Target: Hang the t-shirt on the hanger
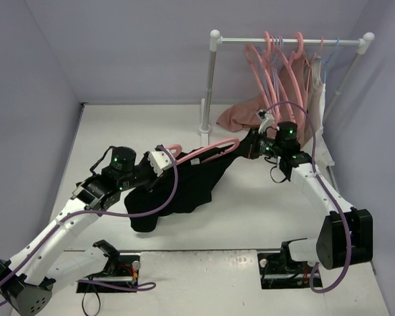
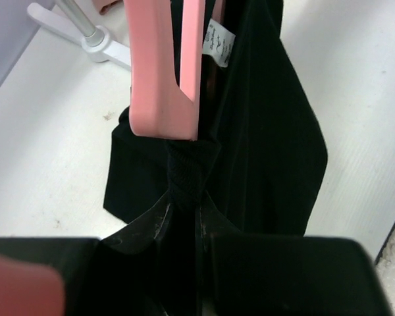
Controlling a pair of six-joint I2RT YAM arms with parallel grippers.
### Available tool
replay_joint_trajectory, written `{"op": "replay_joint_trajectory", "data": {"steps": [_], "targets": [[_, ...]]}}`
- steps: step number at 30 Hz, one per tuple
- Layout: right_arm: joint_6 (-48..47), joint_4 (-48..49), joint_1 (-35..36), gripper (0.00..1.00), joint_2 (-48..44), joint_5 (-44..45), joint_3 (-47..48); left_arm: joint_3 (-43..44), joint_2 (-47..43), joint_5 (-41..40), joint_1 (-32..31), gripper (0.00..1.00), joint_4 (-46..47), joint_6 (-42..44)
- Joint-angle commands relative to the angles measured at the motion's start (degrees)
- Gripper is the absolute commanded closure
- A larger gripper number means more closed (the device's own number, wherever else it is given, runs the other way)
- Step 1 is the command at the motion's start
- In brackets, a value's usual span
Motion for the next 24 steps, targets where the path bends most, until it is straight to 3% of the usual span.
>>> {"op": "replay_joint_trajectory", "data": {"steps": [1,11,24], "targets": [[-3.75,1.16,-7.41,0.96,0.17,10.98,7.22,2.47,-0.32,-15.89,0.94,1.0,-10.77,1.57],[-4.63,-1.45,-7.44,1.0,-1.12,10.99,12.84,5.31,4.77,-29.42,-4.44,1.0,-15.43,2.75],[-6.97,-4.43,-11.86,0.99,1.32,10.19,15.81,3.44,4.98,-32.74,-7.68,1.0,-15.52,2.87]]}}
